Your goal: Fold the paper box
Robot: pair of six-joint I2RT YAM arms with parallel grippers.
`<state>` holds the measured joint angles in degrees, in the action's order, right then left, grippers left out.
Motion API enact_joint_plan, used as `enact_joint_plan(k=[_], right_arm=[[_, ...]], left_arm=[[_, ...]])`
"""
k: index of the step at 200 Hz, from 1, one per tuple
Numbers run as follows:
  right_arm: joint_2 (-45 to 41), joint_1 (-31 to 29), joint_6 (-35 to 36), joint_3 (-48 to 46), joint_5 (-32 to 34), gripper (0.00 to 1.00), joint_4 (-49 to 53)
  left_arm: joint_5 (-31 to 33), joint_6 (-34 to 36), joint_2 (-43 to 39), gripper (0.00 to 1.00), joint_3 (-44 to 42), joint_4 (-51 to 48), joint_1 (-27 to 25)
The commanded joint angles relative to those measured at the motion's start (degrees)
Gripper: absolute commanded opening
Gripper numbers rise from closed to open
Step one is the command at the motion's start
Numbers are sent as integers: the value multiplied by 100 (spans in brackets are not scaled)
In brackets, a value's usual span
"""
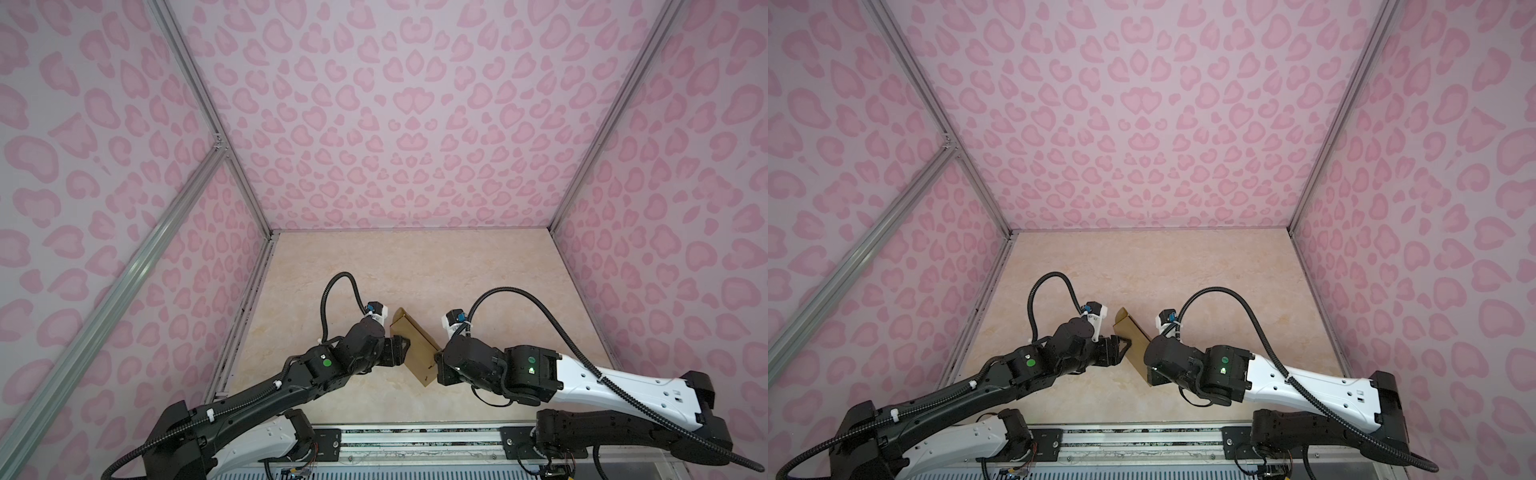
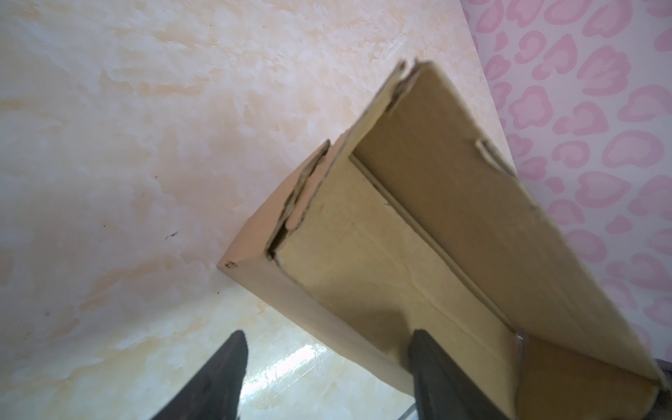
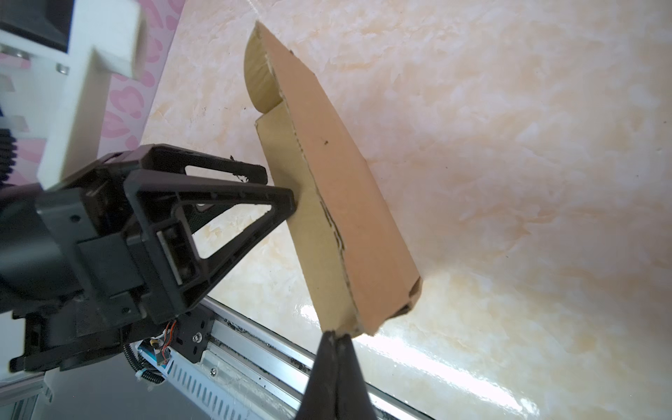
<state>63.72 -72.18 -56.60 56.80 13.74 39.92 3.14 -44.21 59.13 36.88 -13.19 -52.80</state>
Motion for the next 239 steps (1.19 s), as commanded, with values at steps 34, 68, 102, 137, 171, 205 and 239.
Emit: enact_joint_plan(k=[34, 68, 102, 137, 171, 205, 239], right_arm=[[16, 7, -27, -97, 51, 1, -285], [70, 12, -9, -108, 77, 0, -291], [70, 11, -5, -147, 161, 0, -360], [26, -13, -88, -341, 217, 0, -553], [48, -88, -98, -403, 276, 0, -583], [-99, -152, -165, -509, 413, 0, -565], [-401, -139, -176, -726, 382, 0, -796]], left_arm=[[-61, 35, 33, 73, -44, -626, -29], [-68, 35, 28, 73, -42, -623, -38], [-68, 26, 2, 73, -66, -606, -47], [-59, 19, -7, 73, -76, -609, -55], [-56, 9, -7, 73, -80, -612, -57], [-54, 11, -24, 73, -79, -611, -64], [-57, 8, -11, 73, -78, -612, -65]])
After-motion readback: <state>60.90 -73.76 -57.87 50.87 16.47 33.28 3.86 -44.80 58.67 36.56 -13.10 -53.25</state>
